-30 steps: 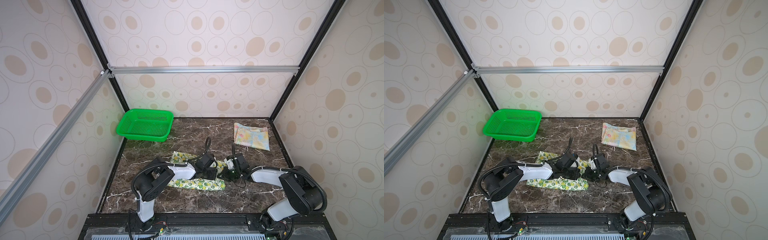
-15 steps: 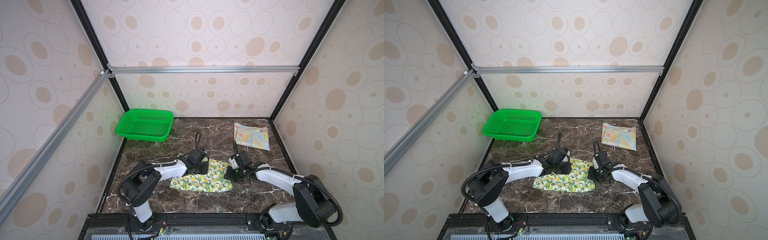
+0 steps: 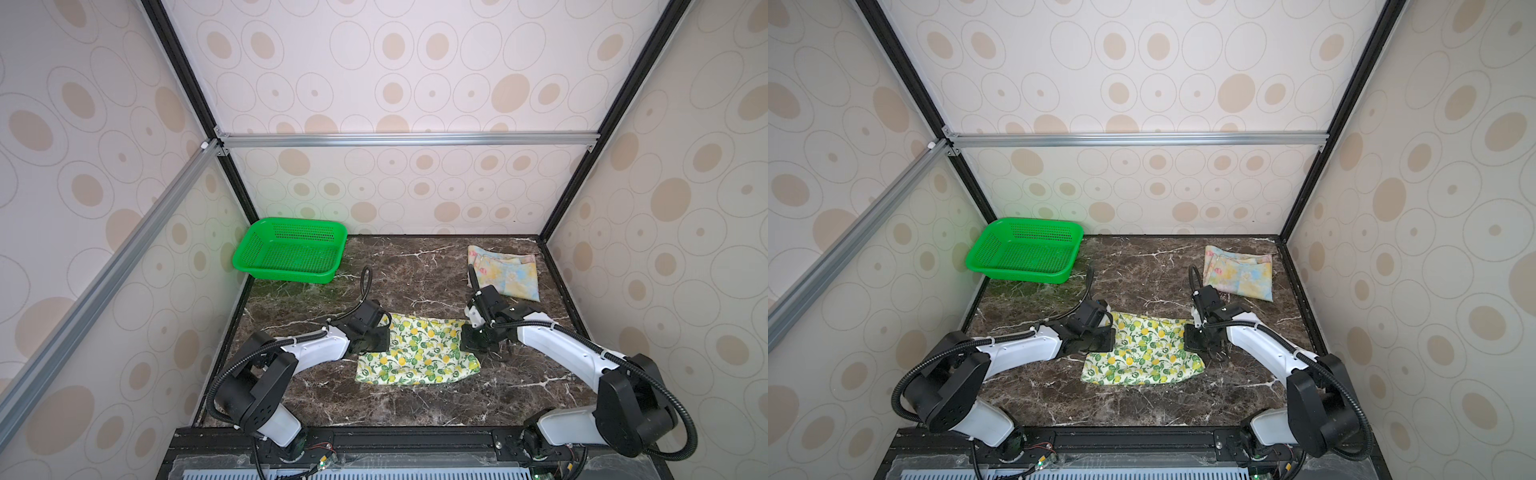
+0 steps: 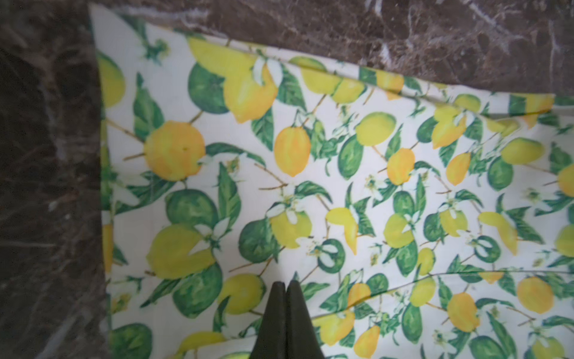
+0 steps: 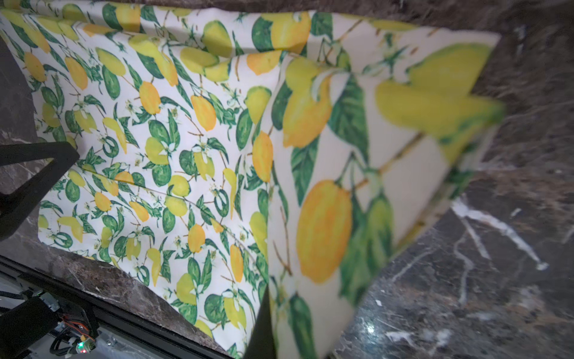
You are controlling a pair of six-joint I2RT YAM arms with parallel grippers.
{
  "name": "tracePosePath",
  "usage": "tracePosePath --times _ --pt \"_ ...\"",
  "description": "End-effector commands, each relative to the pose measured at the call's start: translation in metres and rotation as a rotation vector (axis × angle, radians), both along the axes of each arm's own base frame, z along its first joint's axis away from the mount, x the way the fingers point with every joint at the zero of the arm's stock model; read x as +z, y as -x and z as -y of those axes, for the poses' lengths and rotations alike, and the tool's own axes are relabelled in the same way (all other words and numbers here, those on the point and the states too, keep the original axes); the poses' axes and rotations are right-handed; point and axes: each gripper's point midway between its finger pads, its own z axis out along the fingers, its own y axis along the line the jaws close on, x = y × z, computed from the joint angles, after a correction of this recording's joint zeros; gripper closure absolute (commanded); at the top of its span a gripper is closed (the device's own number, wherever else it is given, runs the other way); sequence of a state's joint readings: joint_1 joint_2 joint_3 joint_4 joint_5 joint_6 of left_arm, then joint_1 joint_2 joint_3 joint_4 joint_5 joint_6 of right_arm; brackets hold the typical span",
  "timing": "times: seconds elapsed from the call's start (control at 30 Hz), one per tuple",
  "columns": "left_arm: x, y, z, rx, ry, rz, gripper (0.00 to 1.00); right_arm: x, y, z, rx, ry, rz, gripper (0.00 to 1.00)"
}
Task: Fold and stack skirts
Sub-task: Fold the skirt at the center of the table.
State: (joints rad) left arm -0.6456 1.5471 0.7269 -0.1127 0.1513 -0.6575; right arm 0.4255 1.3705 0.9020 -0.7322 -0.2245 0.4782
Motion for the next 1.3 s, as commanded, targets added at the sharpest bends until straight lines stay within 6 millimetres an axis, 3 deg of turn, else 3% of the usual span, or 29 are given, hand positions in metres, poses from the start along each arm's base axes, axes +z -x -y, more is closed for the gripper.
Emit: tracePosePath --times 0.0,0.27,0.53,0.87,1.27 --pt "0.006 0.002 -0.004 0.003 0.017 0.022 1.0 0.008 0.008 0.019 0.029 0.101 -0.031 1.0" --pt "-0.001 0.021 0.01 0.006 0.118 -0.003 1.0 0.031 -0.001 0.023 0.048 0.146 -0.021 1.0" --pt "-0.014 0.04 0.034 -0.001 0.188 -0.034 1.0 0.043 -0.009 0.003 0.069 0.126 -0.006 1.0" --pt "-0.022 0.054 0.058 -0.015 0.244 -0.058 1.0 0.042 -0.007 -0.033 0.091 0.096 -0.012 1.0" --pt "-0.021 0.06 0.083 -0.033 0.32 -0.061 1.0 0.025 -0.003 -0.068 0.099 0.083 -0.021 1.0"
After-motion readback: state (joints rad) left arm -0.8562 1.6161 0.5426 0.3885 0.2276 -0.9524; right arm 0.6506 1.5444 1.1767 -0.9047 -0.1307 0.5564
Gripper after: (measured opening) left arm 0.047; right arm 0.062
